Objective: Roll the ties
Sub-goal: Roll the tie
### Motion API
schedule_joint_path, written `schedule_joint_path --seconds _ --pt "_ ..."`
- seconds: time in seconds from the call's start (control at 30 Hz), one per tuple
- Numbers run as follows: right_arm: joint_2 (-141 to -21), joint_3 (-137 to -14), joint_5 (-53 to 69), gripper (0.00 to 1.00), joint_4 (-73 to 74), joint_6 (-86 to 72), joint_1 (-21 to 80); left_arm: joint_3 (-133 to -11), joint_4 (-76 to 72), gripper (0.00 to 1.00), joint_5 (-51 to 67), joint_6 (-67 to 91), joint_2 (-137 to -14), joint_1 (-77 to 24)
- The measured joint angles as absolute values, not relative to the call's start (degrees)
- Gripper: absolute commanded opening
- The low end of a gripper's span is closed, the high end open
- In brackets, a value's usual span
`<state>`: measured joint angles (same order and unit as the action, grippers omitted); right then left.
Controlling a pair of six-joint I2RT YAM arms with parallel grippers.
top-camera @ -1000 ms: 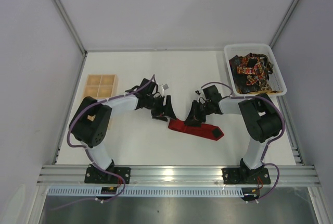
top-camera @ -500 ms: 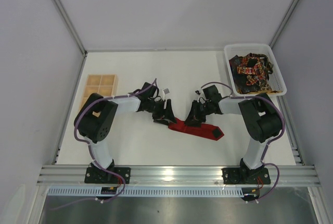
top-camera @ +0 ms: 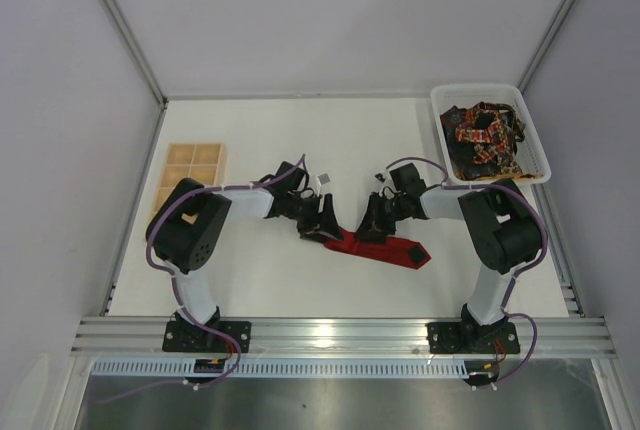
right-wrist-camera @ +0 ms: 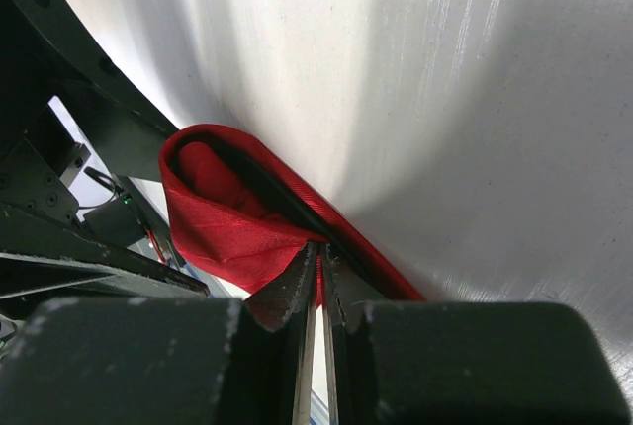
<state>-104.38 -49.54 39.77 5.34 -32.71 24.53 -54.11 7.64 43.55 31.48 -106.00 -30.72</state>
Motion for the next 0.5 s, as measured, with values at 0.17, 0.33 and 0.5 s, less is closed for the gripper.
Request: schedule_joint_path --seconds 0.17,0.33,0.5 --pt "-104.38 -49.54 39.77 0.11 5.3 -32.73 24.53 -53.65 6.44 0.63 43.88 32.49 -106.19 -31.11" --pt "-104.42 -49.54 39.81 0.11 5.28 -32.73 24.53 -53.19 5.28 0.64 43.92 33.52 -106.19 -31.11" --pt "-104.49 -49.54 39.99 0.11 5.23 -32.73 24.51 -53.17 5.17 0.6 43.59 34.2 -106.21 -31.14"
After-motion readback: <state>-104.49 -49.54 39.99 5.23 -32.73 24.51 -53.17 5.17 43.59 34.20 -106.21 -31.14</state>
